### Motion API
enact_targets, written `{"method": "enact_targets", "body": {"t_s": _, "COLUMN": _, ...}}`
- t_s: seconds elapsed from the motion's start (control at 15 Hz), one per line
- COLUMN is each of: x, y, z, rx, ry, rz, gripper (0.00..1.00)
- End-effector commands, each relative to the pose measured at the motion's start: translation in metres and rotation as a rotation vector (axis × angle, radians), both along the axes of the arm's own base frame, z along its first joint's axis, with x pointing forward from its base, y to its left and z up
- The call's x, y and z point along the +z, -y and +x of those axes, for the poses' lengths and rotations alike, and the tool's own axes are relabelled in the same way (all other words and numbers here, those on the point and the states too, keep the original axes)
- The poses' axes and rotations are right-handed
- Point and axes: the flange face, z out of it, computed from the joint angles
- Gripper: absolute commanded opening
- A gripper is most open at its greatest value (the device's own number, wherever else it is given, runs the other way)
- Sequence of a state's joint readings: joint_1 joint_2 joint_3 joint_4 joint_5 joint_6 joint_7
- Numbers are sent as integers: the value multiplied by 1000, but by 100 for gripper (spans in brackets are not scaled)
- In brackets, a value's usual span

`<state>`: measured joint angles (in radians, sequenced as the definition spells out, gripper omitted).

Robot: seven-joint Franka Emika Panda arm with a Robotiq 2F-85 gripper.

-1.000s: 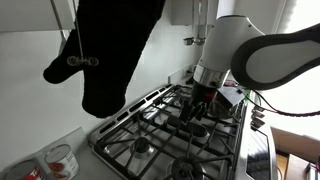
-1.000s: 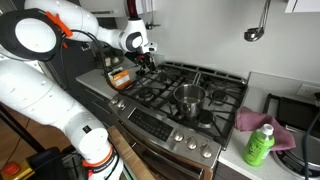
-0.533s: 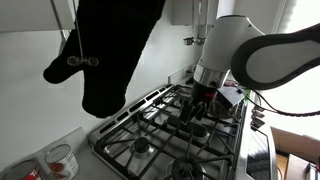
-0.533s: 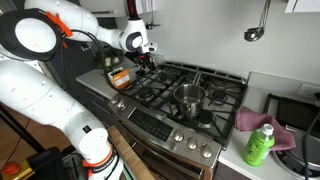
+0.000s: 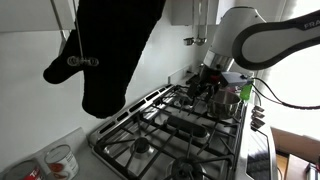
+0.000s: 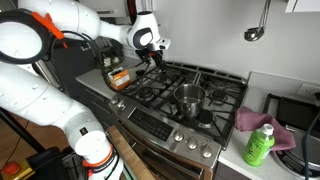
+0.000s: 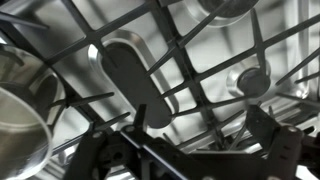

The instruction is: Pour the contents in the green bottle into the pot

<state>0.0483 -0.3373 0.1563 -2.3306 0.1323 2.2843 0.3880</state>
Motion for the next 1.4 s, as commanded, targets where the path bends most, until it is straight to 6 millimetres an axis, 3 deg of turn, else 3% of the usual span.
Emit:
{"method": "enact_targets", "body": {"t_s": 0.0, "x": 21, "y": 58, "z": -15, "rx": -189, "ry": 24, "rz": -29, "gripper": 100}}
{"method": "enact_targets", "body": {"t_s": 0.13, "x": 31, "y": 96, "z": -25, "rx": -301, "ry": 6, "rz": -52, "gripper": 100}}
{"method": "enact_targets", "body": {"t_s": 0.47, "x": 54, "y": 198, "z": -72, "rx": -566, "ry": -93, "rz": -6, "gripper": 100}}
{"method": "enact_targets", "body": {"t_s": 0.53, "x": 53, "y": 177, "z": -51, "rx": -478, "ry": -72, "rz": -23, "gripper": 100}}
{"method": "enact_targets", "body": {"t_s": 0.6, "x": 57, "y": 193, "z": -59, "rx": -515, "ry": -76, "rz": -13, "gripper": 100}}
{"method": "enact_targets", "body": {"t_s": 0.73, "x": 60, "y": 204, "z": -66, "rx": -543, "ry": -76, "rz": -4, "gripper": 100}}
{"method": "enact_targets", "body": {"t_s": 1.2, "x": 58, "y": 200, "z": -66, "rx": -552, "ry": -81, "rz": -5, "gripper": 100}}
{"method": "enact_targets", "body": {"t_s": 1.33, "x": 54, "y": 225, "z": -56, "rx": -665, "ry": -91, "rz": 5, "gripper": 100}}
